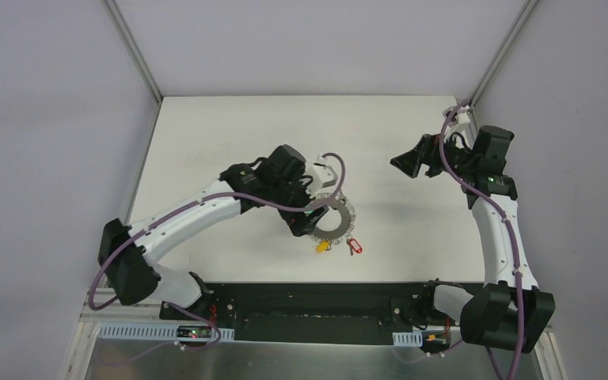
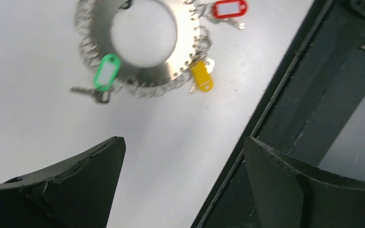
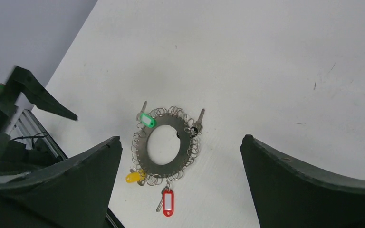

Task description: Put the keys on the keyring

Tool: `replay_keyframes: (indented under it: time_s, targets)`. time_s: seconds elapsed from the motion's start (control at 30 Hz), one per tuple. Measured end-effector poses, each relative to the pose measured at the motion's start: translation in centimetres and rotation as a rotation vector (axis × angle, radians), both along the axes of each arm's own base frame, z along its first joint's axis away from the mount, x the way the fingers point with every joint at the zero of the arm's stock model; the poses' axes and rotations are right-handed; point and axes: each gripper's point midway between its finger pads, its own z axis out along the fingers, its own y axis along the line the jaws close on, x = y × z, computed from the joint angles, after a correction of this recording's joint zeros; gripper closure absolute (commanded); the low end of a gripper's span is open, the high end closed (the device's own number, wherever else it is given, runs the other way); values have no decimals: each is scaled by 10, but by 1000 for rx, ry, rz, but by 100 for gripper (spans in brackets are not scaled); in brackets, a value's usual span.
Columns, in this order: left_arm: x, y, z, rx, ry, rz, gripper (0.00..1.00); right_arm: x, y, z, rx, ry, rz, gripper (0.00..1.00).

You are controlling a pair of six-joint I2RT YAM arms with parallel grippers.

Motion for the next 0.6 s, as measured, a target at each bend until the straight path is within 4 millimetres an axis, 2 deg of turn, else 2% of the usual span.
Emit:
replay_keyframes:
  time_s: [0.13, 0.3, 0.43, 0.6]
  targets:
    - [22, 52, 19, -8, -106, 105, 1, 3, -3, -12, -33, 19, 8, 0]
    - [50, 125, 54, -48, -265, 328, 1, 6, -4, -17, -35, 31, 11, 0]
    - [50, 170, 71, -40, -423, 474, 1, 9, -4, -12, -29, 10, 5, 0]
    - [46, 223, 78, -42, -551, 676, 1, 7, -1, -8, -6, -62, -2, 0]
